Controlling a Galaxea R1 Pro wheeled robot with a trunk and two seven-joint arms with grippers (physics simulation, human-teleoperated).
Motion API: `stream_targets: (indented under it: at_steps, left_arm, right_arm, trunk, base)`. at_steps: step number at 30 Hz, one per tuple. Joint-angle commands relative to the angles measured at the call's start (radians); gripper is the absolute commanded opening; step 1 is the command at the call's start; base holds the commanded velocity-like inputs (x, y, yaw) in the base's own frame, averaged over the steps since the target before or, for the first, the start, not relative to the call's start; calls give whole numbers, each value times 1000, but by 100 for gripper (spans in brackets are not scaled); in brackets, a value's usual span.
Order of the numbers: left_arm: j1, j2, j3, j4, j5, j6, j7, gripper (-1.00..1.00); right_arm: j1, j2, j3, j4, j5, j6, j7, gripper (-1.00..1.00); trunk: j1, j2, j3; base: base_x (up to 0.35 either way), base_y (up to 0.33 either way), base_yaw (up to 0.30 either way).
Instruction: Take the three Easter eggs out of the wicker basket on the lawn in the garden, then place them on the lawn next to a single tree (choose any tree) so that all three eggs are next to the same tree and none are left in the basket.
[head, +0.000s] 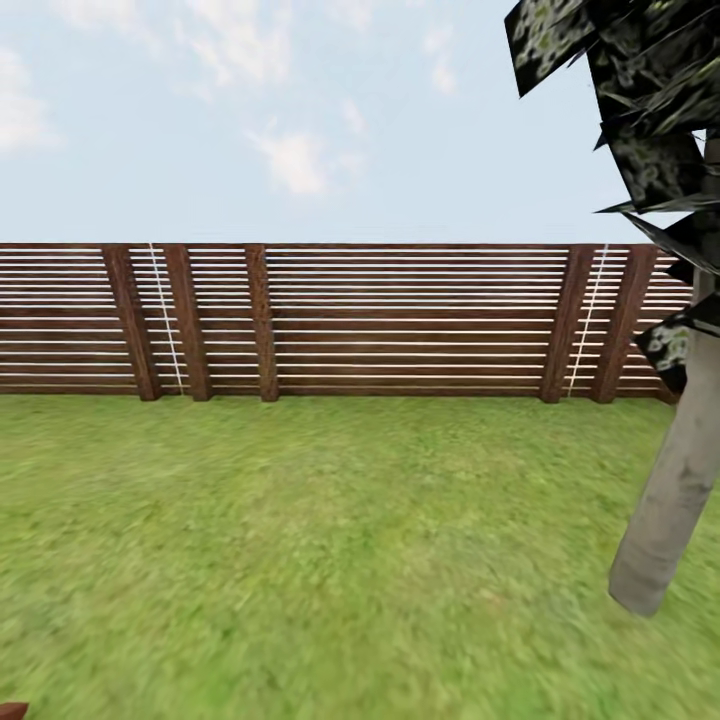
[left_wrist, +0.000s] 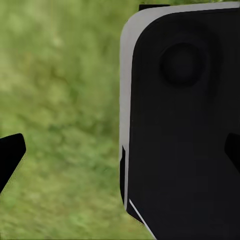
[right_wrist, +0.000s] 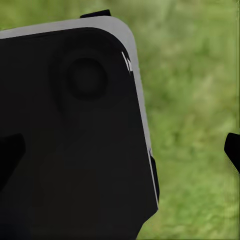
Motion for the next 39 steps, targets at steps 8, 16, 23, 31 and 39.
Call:
stream_targets:
  at_steps: [8,16,23,31,39]
  left_arm:
    - [1,0,1,-2,0,0,1,100]
    - [1,0,1,-2,0,0,1,100]
    - [1,0,1,-2,0,0,1,100]
    - [1,0,1,-2,0,0,1,100]
    - [1,1,1,-2,0,0,1,100]
  right_arm:
    - [-2,0,2,3,-7,-3,0,100]
    - [-2,0,2,3,-7,-3,0,100]
    - [-2,1,2,3,-7,-3,0,100]
    - [-2,2,2,3,-7,-3,0,100]
    - [-2,2,2,3,-7,-3,0,100]
  trunk:
    - [1,0,-1]
    - [1,0,-1]
    - [1,0,-1]
    - [1,0,-1]
    - [1,0,-1]
  base:
    - [327,0,1]
    - [327,0,0]
    - [328,0,0]
    - [328,0,95]
    - [328,0,247]
